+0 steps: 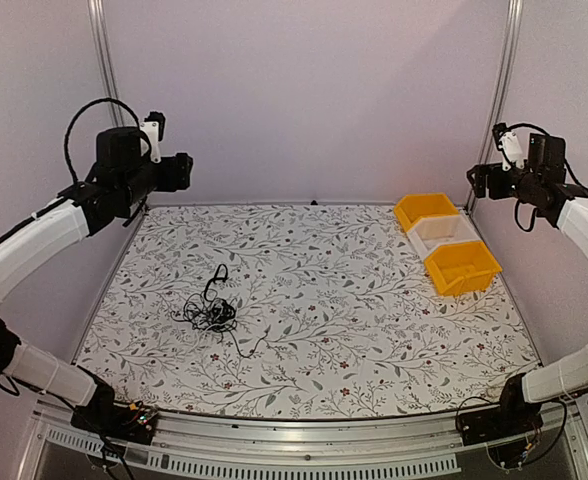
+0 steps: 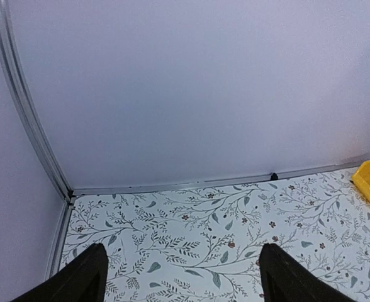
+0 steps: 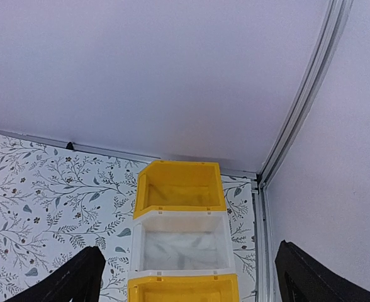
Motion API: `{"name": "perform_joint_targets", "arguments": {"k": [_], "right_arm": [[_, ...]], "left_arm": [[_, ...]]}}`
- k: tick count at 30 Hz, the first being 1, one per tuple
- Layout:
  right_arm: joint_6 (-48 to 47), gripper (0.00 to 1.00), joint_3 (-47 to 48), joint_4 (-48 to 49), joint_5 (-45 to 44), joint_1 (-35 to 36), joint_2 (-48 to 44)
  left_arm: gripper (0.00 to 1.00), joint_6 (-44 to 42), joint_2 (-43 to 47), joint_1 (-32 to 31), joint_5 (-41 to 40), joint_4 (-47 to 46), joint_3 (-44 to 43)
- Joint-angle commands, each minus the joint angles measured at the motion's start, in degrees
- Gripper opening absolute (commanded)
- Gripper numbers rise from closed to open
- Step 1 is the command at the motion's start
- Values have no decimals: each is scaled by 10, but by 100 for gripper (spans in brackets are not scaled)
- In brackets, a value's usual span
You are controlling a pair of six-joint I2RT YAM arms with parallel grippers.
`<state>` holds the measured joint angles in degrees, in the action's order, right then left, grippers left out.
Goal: Untangle the cables
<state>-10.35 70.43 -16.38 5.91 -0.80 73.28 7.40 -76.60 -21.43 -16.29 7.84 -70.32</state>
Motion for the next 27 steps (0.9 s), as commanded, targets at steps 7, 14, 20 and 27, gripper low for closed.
{"name": "perform_joint_targets", "arguments": {"k": [7, 14, 20, 27], "right_arm": [[-44, 95, -1, -37, 204, 11, 48], [-112, 87, -4, -62, 246, 135, 72], [-189, 76, -29, -80, 288, 209, 93], [-217, 72, -55, -86, 317, 234, 91]], "left_arm": [[84, -19, -14, -114, 39, 31, -1], [72, 98, -62, -135, 43, 118, -1], [62, 189, -132, -132, 49, 218, -22], [49, 237, -187, -81, 84, 302, -41]]}}
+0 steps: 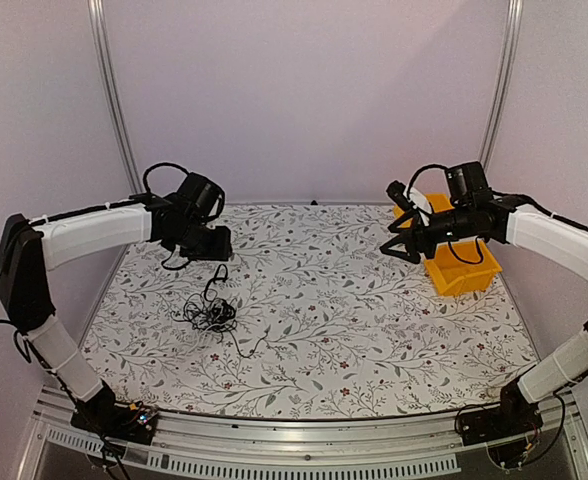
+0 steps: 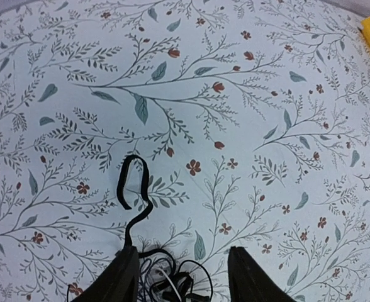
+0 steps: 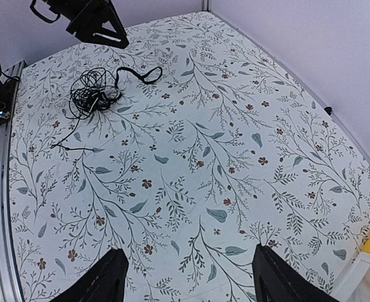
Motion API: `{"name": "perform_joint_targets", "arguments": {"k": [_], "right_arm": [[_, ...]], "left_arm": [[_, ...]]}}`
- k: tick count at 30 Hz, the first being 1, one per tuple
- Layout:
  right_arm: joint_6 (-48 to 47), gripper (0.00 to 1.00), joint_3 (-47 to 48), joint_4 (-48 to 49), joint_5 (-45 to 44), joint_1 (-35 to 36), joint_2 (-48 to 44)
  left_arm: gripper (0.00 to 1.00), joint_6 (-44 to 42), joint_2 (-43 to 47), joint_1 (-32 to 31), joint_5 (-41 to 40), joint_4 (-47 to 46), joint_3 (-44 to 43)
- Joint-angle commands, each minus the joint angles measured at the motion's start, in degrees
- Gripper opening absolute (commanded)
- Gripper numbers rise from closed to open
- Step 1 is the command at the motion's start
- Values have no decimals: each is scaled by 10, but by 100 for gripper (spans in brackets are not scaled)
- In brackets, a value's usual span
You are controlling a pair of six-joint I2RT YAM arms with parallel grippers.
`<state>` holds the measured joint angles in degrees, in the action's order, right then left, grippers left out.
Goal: Untangle the cables
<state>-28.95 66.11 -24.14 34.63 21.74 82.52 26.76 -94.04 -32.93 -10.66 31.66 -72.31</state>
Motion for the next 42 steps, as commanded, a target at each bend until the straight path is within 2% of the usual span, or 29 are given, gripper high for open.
{"name": "perform_joint_targets", "arguments": {"k": [1, 5, 11, 19, 21, 22, 23, 30, 36, 42], "right_arm": [[-30, 72, -13, -8, 31, 10, -3], [-31, 72, -20, -9, 30, 10, -7], [-33, 72, -34, -8, 24, 10, -18], [-35, 72, -26, -15, 27, 10, -12], [-36, 72, -27, -15, 26, 10, -11], [-37, 72, -28, -16, 26, 10, -11], [-37, 71, -30, -16, 27, 10, -11], [-32, 72, -29, -16, 35, 11, -2], [-21, 72, -22, -12, 41, 11, 14], [-17, 72, -28, -8, 44, 12, 17]], "left_arm": [[46, 44, -18, 44, 37, 68, -21], [42, 34, -34, 79, 75, 72, -22], [53, -2, -51, 101, 130, 70, -13], [54, -22, -52, 114, 194, 67, -2], [59, -31, -42, 114, 216, 60, 9], [67, -41, -40, 114, 226, 57, 17], [69, -50, -39, 112, 233, 56, 24], [68, -85, -50, 106, 200, 52, 47], [62, -102, -72, 89, 184, 12, 59], [55, -107, -104, 84, 119, -3, 35]]}}
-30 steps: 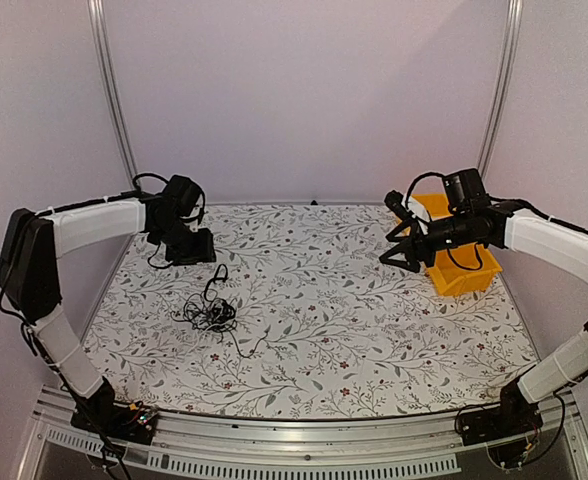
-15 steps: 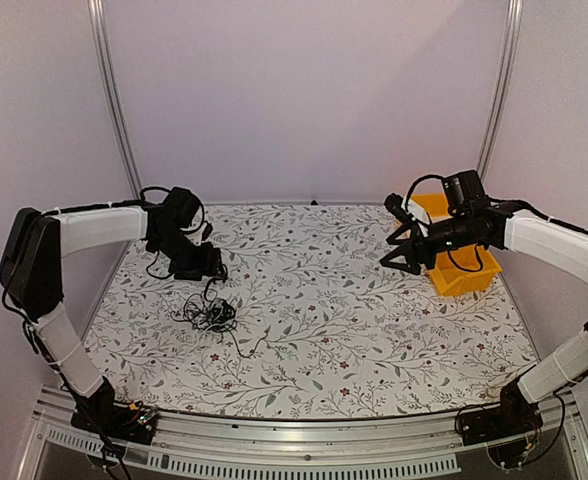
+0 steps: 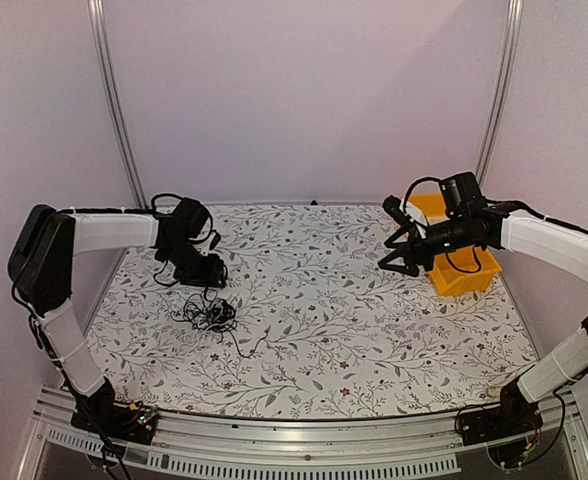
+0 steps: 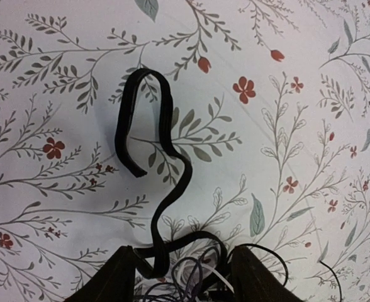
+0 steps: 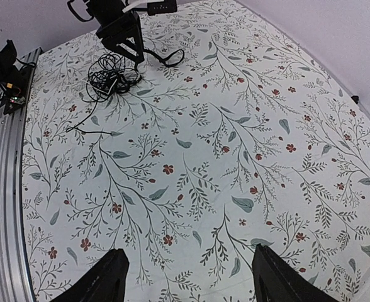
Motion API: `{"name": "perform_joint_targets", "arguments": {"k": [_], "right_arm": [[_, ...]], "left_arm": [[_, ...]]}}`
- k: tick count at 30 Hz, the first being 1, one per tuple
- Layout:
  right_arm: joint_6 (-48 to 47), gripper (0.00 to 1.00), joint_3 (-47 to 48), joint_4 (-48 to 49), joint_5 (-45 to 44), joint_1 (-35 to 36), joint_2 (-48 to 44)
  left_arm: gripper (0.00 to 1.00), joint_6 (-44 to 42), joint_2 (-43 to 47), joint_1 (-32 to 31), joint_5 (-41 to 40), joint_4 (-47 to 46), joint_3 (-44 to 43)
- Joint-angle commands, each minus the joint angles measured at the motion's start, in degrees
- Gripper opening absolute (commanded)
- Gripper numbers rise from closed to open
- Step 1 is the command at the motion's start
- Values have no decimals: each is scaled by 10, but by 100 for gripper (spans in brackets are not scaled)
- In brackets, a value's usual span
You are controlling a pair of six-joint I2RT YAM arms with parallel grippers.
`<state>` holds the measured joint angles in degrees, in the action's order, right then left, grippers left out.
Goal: Untangle the cables
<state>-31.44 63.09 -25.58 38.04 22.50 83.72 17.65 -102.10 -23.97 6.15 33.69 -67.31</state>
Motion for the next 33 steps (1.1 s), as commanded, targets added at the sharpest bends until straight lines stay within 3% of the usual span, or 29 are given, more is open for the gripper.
{"name": "perform_joint_targets", "arguments": {"k": [1, 7, 11, 16, 19, 24, 33], "right_arm": [[9, 72, -1, 6, 10, 4, 5], [14, 72, -13, 7, 11, 4, -1], [11, 72, -16, 5, 7, 4, -2], [9, 72, -14, 5, 4, 4, -2], [8, 72, -14, 5, 3, 3, -1], [10, 72, -3, 5, 10, 4, 3], [22, 71, 27, 9, 28, 4, 39]], "left_arm": [[54, -21, -27, -6, -55, -28, -20], [46, -51, -66, -6, -42, -23, -60], [25, -56, -87, -6, 0, -16, -81], [14, -41, -92, -14, 30, -10, -88], [0, -35, -84, -30, 41, -6, -90], [0, -23, -57, -76, 89, -21, -103], [0, 10, -21, -153, 249, -203, -28]]}}
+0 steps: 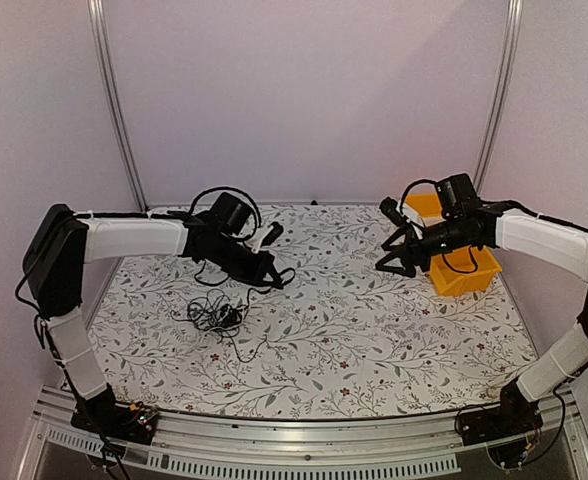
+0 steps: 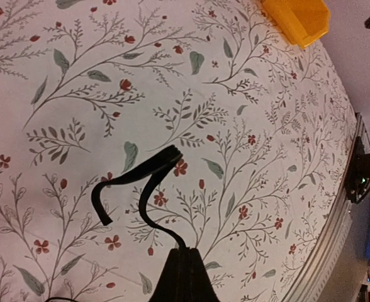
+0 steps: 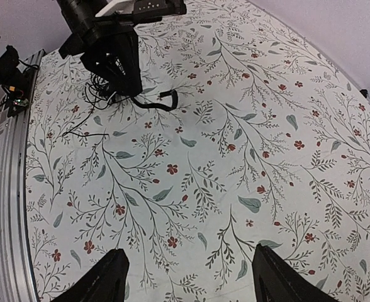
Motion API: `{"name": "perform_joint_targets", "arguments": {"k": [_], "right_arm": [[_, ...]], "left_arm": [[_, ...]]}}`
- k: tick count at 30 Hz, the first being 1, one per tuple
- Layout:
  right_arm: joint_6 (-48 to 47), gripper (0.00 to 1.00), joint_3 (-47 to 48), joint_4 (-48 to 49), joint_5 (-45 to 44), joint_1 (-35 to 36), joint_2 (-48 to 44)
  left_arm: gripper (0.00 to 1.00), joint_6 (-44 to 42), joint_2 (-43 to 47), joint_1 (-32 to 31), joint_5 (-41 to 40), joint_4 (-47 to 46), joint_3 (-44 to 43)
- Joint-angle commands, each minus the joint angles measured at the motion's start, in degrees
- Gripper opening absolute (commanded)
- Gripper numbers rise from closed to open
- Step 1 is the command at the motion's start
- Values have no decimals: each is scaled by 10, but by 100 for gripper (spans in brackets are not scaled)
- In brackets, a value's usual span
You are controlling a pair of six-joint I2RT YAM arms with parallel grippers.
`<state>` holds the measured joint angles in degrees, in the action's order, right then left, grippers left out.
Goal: Untangle the cables
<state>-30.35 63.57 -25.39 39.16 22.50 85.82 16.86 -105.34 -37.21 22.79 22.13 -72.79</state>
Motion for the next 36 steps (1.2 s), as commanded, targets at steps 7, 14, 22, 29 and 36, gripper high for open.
{"name": "perform_joint_targets", "arguments": {"k": [7, 14, 22, 29, 36], "right_arm": [[35, 65, 57, 33, 10, 36, 71], [91, 57, 115, 66, -4, 121, 184], [122, 57, 197, 73, -42, 163, 312], [139, 60, 244, 69, -28, 176, 370], [173, 64, 275, 55, 30, 199, 415]], "left_arm": [[2, -7, 11, -23, 90, -69, 53], [20, 0, 31, -14, 81, -40, 45], [35, 79, 123, 2, -26, -46, 101], [37, 148, 232, 8, -161, -23, 161], [36, 172, 279, 16, -199, 17, 159]]}}
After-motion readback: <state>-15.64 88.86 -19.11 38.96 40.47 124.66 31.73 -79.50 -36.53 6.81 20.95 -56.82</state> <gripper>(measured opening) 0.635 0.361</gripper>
